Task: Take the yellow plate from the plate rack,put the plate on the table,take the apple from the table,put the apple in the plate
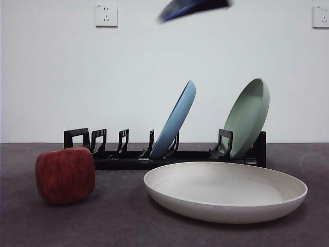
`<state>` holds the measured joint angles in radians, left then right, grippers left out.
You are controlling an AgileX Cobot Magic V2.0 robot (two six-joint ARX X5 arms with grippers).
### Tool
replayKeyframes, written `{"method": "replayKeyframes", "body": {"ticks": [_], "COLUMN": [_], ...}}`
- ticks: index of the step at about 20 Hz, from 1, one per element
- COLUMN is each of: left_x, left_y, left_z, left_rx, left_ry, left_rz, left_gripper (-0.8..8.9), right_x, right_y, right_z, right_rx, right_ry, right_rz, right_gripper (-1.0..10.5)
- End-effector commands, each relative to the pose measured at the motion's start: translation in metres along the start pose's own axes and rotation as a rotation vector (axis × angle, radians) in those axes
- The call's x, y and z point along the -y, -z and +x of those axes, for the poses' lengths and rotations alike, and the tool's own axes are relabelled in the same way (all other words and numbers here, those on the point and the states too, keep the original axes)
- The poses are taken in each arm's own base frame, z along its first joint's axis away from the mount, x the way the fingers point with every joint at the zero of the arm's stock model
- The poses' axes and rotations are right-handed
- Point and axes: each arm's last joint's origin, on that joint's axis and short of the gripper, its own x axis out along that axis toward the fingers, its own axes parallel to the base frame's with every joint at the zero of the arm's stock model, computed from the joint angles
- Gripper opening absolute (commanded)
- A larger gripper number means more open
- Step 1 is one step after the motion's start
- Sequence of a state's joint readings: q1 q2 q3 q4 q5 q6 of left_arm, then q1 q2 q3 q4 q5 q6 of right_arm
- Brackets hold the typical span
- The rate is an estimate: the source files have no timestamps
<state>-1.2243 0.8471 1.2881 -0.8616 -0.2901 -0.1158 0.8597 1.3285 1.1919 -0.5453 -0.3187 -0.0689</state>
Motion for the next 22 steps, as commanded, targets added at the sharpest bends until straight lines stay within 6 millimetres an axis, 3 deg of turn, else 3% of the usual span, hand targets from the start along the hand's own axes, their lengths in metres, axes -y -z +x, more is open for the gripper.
{"method": "replayKeyframes", "body": {"ticks": [1,6,11,17,22], "left_x": [0.000,-0.002,-0.007,-0.009,-0.009], "left_y": [0.002,0.007,0.009,0.011,0.012], "left_z": [0.000,-0.005,-0.021,-0.026,-0.026], "left_rx": [-0.017,-0.039,0.003,0.000,-0.004], "left_ry": [0.008,0.003,0.008,0.008,0.004], "left_rz": [-0.016,-0.010,-0.038,-0.046,-0.042], "left_gripper": [2.51,2.50,2.48,2.47,2.47], "right_x": [-0.001,0.001,0.009,0.017,0.020], "right_y": [-0.001,0.005,0.025,0.046,0.057], "right_z": [0.036,0.090,0.151,0.188,0.205], "right_rx": [-0.011,-0.033,-0.066,-0.099,-0.120], "right_ry": [0.024,0.062,0.099,0.132,0.129], "right_rz": [-0.019,-0.043,-0.036,-0.033,-0.026], "right_gripper": [6.3,6.5,7.3,7.3,7.2]}}
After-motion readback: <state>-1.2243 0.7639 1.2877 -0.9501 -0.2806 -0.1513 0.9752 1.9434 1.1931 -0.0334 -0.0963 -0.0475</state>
